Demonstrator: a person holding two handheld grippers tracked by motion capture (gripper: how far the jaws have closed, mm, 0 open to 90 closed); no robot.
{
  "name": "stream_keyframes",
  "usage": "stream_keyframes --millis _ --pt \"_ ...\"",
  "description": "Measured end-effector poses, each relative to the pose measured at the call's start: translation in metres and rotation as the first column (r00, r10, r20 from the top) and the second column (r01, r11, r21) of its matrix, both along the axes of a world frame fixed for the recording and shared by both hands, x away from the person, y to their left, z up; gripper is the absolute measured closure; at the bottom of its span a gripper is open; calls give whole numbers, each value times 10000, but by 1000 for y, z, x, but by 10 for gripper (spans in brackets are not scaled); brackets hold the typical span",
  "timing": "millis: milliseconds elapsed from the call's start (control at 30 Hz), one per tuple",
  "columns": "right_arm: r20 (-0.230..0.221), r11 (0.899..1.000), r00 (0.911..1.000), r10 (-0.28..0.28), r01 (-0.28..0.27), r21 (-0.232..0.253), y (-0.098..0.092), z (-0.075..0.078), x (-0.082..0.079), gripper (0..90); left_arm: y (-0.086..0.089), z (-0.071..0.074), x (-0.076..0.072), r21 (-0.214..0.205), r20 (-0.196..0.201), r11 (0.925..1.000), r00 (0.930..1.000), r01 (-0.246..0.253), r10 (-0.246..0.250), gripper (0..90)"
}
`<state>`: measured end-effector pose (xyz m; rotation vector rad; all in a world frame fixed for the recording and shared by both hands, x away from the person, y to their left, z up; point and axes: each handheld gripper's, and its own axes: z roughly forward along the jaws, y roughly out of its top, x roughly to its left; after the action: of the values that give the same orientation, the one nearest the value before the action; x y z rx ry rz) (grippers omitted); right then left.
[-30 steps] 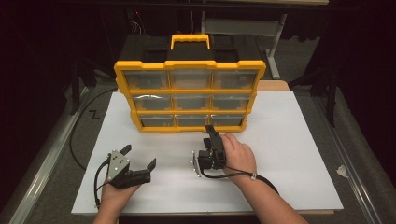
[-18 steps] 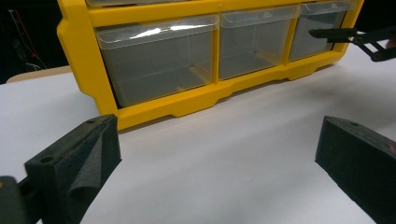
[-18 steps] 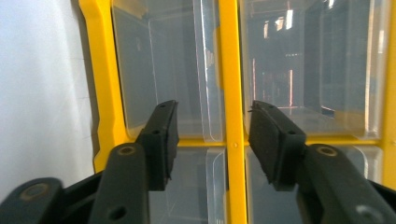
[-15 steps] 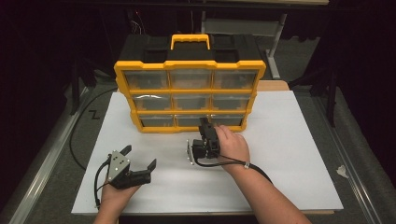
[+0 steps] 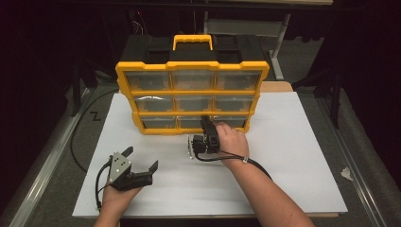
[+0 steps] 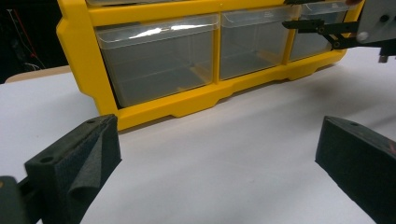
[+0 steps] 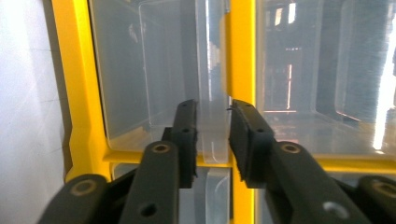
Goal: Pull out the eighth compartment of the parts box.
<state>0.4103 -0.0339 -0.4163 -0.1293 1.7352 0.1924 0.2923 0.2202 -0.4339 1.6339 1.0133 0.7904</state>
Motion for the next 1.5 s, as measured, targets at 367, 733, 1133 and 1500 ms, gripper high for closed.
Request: stream_keyframes --millis 367,733,1133,1500 --pt "380 9999 9992 -140 139 17 4 -7 0 774 0 1 -1 -72 59 10000 10000 9 -9 10" --pt "558 9999 9984 -101 108 -120 6 -7 0 789 0 1 -1 -69 49 10000 10000 -8 8 11" --pt "456 10000 9990 2 0 -42 4 -5 -12 790 1 1 -1 -86 51 10000 10000 -20 20 11" --pt "483 9995 9985 249 -239 -211 -1 -4 -31 790 1 1 -1 -99 62 9999 10000 -32 33 11"
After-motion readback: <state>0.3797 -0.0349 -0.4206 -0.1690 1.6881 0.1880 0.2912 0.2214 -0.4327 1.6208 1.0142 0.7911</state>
